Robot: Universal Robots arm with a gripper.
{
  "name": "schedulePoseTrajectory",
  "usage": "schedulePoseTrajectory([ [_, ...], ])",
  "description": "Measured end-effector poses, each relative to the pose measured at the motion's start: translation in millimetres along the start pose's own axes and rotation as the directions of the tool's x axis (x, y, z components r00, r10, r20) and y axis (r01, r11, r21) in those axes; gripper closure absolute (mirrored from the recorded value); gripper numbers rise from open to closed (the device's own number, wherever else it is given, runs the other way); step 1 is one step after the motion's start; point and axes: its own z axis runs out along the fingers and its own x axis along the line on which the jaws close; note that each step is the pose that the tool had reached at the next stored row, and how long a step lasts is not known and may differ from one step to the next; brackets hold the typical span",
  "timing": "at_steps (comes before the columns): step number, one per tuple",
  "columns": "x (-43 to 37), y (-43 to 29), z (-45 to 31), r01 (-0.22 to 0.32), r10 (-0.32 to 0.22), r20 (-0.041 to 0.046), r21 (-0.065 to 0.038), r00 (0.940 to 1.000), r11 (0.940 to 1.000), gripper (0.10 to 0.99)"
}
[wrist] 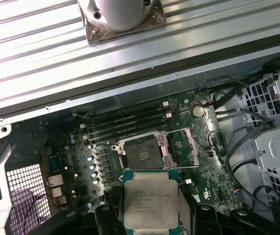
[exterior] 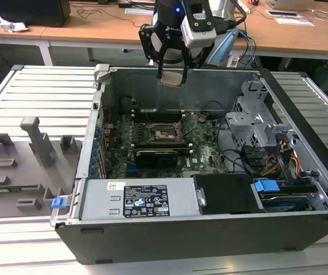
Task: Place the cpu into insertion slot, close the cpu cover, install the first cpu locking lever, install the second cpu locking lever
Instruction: 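Place the cpu into insertion slot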
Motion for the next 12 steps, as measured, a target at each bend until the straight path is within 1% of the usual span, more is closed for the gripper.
schedulePoseTrajectory([
  [12, 0.0, 0.0, 0.1, -0.061, 0.061, 0.0054, -0.001, 0.9982, 0.9982, 0.549],
])
